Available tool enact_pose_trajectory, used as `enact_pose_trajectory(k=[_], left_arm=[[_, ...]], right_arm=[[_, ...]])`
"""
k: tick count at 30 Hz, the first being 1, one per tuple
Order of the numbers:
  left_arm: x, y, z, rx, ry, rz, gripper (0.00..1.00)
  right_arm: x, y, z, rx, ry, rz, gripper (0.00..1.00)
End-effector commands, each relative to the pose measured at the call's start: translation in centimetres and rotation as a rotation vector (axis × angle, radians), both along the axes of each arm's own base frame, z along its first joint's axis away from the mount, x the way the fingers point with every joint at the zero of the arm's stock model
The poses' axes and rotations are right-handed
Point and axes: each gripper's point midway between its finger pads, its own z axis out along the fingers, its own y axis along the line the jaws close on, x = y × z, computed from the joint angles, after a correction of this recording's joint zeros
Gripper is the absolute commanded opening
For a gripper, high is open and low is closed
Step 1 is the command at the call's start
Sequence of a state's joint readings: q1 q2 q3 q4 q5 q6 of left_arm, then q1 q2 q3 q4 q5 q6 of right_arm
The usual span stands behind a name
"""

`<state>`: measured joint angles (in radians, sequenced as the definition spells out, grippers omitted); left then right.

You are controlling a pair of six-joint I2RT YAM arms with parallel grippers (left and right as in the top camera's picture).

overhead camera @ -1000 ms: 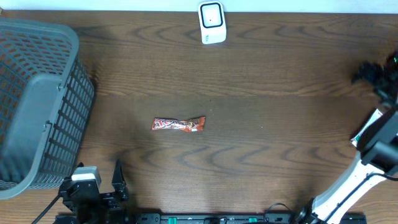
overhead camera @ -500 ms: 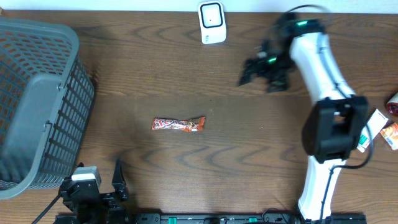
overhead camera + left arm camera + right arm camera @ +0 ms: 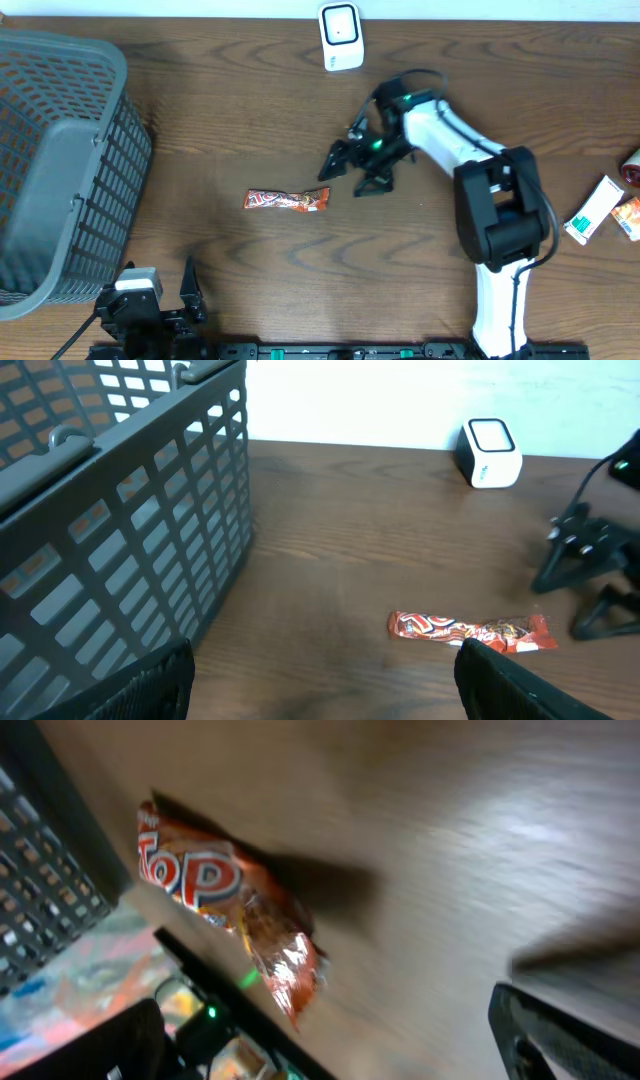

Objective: Scan the item barcode
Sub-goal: 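Move the right gripper to the orange TOP bar and grasp it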

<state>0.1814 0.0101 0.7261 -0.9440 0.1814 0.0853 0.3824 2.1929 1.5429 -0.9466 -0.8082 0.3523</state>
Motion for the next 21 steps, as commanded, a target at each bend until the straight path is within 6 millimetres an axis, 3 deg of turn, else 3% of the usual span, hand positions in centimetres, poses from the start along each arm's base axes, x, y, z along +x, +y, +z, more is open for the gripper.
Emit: enact_pose_trajectory(k=[1,5,10,15,18,19,21], left_arm=[[-0.1,-0.2,0.1,-0.002,-0.006,-0.009,0.84],[-0.1,-0.2,0.1,-0.002,-0.006,-0.009,0.84],[-0.1,-0.2,0.1,-0.002,-0.006,-0.009,0.84],[-0.1,-0.2,0.1,-0.002,-0.006,-0.009,0.84],[-0.1,-0.2,0.1,-0.002,-0.006,-0.009,0.84],[-0.1,-0.2,0.1,-0.002,-0.006,-0.009,0.84],[-0.1,-0.2,0.1,-0.002,-0.006,-0.009,0.84]], right_arm=[[-2.1,3.0,-0.2,0.022,0.093,-0.048,0.99],[-2.6,5.1,-1.1,0.020,0.103,-0.084,0.98],[-2.9,5.3,-2.6,-0.085,0.113,-0.144,0.81],[-2.9,5.1,-3.0,-0.117,0.100,-0.149,0.47],[-2.5,4.8,-3.5,-0.147,0.076,-0.160,0.20],[-2.3,4.5,-3.8,-0.170,0.060,-0.165,0.05],[-2.1,4.0,-4.1,-0.200,0.038,-0.169,0.01]])
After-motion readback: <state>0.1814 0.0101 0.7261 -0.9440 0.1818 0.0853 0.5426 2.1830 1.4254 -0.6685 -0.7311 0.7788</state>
